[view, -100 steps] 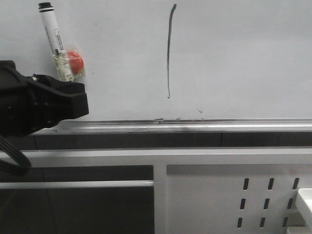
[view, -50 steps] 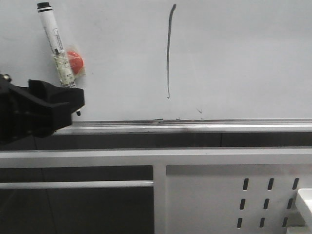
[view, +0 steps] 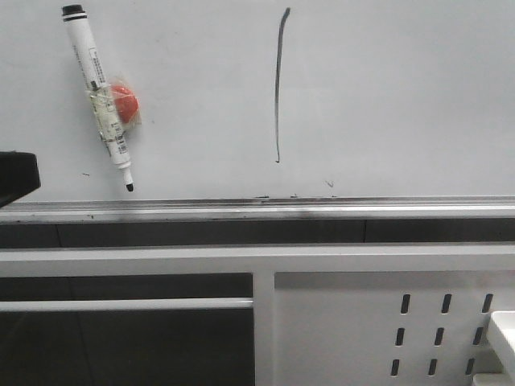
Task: Write number 1 on whiteboard
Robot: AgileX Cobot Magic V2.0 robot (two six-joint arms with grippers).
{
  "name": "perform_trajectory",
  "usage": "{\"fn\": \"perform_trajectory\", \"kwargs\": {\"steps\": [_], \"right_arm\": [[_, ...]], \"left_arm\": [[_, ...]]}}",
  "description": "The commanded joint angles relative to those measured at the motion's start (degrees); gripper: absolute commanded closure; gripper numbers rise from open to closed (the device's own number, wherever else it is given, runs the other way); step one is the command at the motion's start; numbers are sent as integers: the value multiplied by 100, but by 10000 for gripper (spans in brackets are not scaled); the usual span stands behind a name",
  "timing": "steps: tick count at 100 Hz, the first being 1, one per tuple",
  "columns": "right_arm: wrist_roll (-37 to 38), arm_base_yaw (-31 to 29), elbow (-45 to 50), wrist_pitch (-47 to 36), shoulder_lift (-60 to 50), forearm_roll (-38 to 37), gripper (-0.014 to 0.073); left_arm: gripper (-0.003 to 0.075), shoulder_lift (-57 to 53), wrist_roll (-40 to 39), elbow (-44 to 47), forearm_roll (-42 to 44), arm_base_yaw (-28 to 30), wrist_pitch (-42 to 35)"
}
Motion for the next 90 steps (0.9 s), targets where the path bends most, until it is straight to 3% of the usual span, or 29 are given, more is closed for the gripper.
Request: {"fn": "perform_trajectory", "kwargs": {"steps": [1, 21, 47, 64, 90], "right_arm": [[179, -13, 464, -977, -487, 114, 663], [190, -13, 1917, -1478, -1379, 565, 663], [190, -13, 3271, -2583, -1540, 1193, 663], [190, -13, 3655, -2797, -1540, 1612, 663], [190, -13, 3672, -2647, -1540, 1619, 663]], "left_arm": [[740, -105, 28, 116, 171, -16, -1316], [740, -105, 28, 204, 325, -16, -1261], [740, -105, 90, 15, 345, -2, -1232], [740, -105, 196, -535, 358, -2, -811], [740, -217, 196, -1583, 712, -2, 284]]}}
